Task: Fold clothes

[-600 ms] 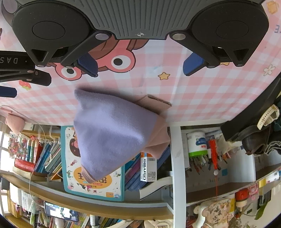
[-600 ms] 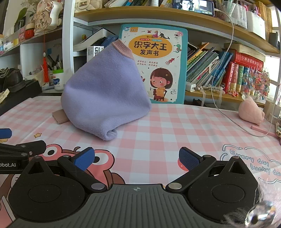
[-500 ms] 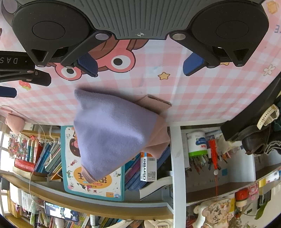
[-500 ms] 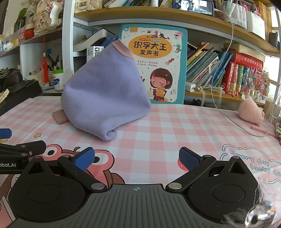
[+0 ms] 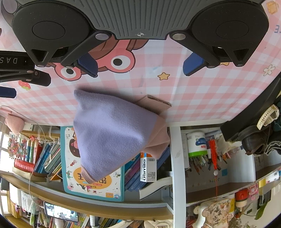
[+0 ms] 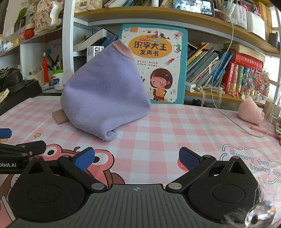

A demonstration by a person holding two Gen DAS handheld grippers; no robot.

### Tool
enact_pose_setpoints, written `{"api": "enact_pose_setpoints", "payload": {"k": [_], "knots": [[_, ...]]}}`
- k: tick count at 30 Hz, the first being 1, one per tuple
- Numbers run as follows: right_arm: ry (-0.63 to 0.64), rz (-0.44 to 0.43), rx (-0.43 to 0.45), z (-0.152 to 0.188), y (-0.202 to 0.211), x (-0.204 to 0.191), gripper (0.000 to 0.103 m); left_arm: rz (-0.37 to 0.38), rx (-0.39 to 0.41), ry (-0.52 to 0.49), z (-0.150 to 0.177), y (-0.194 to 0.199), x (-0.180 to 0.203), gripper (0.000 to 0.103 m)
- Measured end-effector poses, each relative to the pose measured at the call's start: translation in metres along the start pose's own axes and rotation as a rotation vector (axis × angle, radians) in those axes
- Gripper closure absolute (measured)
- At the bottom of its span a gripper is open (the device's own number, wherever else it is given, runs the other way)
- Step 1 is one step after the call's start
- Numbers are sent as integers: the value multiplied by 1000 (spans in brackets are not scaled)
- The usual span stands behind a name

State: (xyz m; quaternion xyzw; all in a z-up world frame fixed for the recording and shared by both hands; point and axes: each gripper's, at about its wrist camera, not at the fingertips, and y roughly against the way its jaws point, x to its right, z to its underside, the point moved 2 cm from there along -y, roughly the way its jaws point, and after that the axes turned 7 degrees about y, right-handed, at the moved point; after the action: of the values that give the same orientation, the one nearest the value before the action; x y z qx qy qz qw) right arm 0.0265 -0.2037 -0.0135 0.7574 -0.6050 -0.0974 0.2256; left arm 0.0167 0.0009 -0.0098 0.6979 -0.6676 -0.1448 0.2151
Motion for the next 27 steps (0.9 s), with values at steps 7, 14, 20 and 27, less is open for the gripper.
{"api": "enact_pose_setpoints", "payload": {"k": [7, 14, 20, 27], "knots": [[1, 0, -1, 0, -1, 0, 0, -1, 1, -3, 0, 0, 1, 0], [3, -1, 0, 0, -1, 0, 0, -1, 1, -5, 0, -1, 1, 0], [4, -1, 0, 0, -1, 0, 0, -2, 2, -7, 1, 0, 2, 0], [5, 0, 1, 0, -1, 0, 0, -3, 2, -7, 1, -1, 2, 0]]}}
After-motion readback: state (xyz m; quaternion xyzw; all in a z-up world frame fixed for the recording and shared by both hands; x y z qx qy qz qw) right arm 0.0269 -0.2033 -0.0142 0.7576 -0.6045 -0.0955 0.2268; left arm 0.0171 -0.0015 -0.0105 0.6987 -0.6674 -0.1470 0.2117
